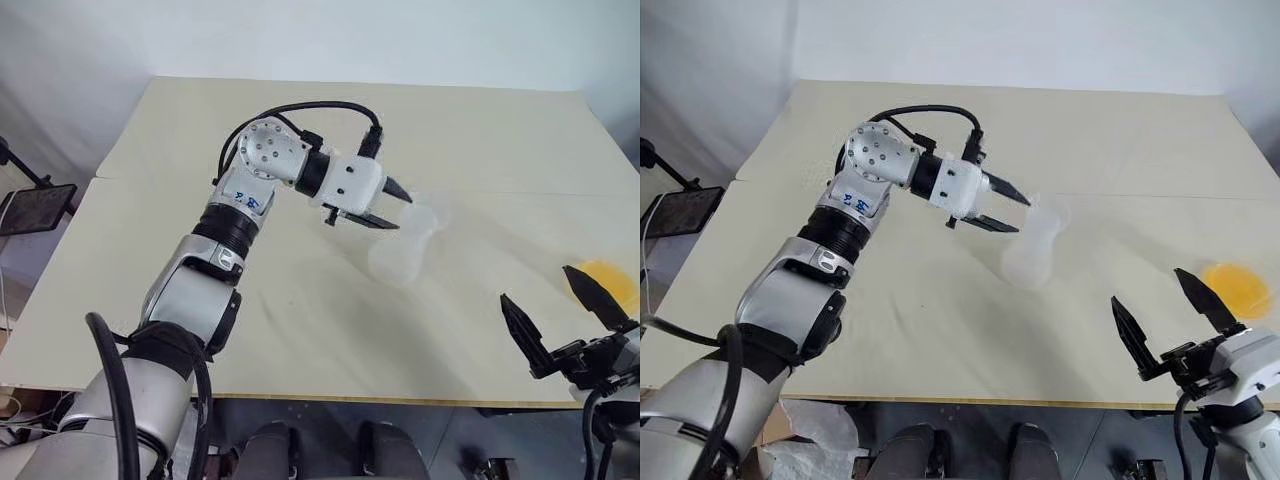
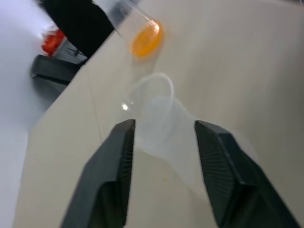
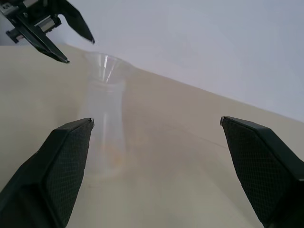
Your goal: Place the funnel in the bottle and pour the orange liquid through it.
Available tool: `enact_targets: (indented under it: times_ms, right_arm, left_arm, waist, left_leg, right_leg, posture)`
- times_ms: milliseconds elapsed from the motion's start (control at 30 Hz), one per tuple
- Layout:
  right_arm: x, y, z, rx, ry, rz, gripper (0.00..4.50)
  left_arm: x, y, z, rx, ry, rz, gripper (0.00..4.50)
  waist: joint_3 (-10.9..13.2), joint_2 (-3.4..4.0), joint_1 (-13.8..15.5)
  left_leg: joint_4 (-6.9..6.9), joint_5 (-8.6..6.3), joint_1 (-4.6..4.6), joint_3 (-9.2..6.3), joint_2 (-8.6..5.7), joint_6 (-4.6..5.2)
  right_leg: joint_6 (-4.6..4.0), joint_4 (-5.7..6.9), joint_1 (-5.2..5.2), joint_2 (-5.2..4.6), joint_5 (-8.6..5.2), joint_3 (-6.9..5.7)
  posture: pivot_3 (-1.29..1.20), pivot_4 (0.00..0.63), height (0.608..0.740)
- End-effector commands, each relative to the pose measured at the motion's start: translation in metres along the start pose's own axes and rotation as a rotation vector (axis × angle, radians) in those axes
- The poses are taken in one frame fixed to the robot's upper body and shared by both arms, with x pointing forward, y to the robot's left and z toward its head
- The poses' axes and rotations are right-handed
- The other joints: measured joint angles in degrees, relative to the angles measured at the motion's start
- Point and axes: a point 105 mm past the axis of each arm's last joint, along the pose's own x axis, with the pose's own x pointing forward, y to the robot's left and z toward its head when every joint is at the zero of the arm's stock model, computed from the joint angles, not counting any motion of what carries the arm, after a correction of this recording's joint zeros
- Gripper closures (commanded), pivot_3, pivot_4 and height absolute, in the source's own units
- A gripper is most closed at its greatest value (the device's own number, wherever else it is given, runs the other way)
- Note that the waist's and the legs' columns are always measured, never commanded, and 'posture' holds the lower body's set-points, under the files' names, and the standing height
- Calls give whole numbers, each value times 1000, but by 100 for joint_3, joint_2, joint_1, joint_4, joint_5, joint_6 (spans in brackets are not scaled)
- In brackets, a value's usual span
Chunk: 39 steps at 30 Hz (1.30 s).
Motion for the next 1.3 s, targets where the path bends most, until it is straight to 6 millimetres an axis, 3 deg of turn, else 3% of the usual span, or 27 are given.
enact_targets:
  times_ms: [33,133,233,300,400,533,633,733,1033,1300]
  right_arm:
    - [-9,-11,6,-38,-14,-76,0]
    - [-26,-32,7,-70,-14,-213,0]
    - [-59,-62,9,-120,-5,-416,0]
    - [-70,-71,9,-152,8,-473,0]
    - [-97,-84,4,-156,40,-597,0]
    - [-109,-90,-1,-152,55,-673,0]
    - [-114,-102,-13,-91,71,-760,0]
    - [-106,-118,-28,-18,175,-826,0]
    - [-42,-164,-23,10,222,-711,0]
    - [-8,-187,-25,84,215,-672,0]
  left_arm:
    - [-16,-3,-2,-112,-88,66,1160]
    - [-38,-19,-18,-254,-120,128,255]
    - [-72,-31,-41,-391,-97,317,255]
    - [-84,-37,-46,-433,-93,371,255]
    - [-111,-63,-51,-489,-87,465,122]
    - [-119,-85,-48,-527,-80,480,122]
    - [-120,-116,-44,-622,-91,443,122]
    - [-118,-130,-46,-683,-77,441,122]
    - [-103,-137,-38,-736,-116,412,122]
    - [-96,-137,-33,-753,-150,405,122]
  waist:
    - [-1,2,-5]
    - [-2,3,-9]
    - [-2,3,-12]
    - [-2,4,-17]
    - [-3,5,-10]
    - [-5,10,-12]
    - [-8,15,-51]
    - [-12,27,-82]
    - [-17,38,-142]
    - [-16,38,-140]
  left_leg:
    - [0,0,1,0,2,0]
    - [0,0,3,-1,5,0]
    - [-1,0,3,-3,9,-1]
    - [-1,0,3,-6,16,-1]
    - [0,0,4,-9,16,-1]
    - [-3,-1,13,-12,14,-1]
    - [1,-1,17,-9,16,-1]
    - [-8,-2,28,-7,17,-3]
    - [-12,-2,31,3,14,-3]
    - [-12,-2,30,10,13,-1]
  right_leg:
    - [0,0,0,0,0,0]
    - [0,8,0,0,0,0]
    - [0,9,-1,0,0,1]
    - [0,9,-1,-2,0,1]
    - [0,11,1,-8,0,4]
    - [0,19,5,-12,0,13]
    - [-1,17,8,-13,0,21]
    - [-4,23,9,-12,-2,34]
    - [-5,20,7,-13,-2,47]
    - [-4,18,6,-13,-2,45]
  posture:
    - [0,150,740]
    - [0,150,740]
    - [0,150,740]
    - [0,150,740]
    - [0,150,740]
    - [0,150,740]
    - [0,150,740]
    - [0,150,740]
    - [0,150,740]
    - [0,150,740]
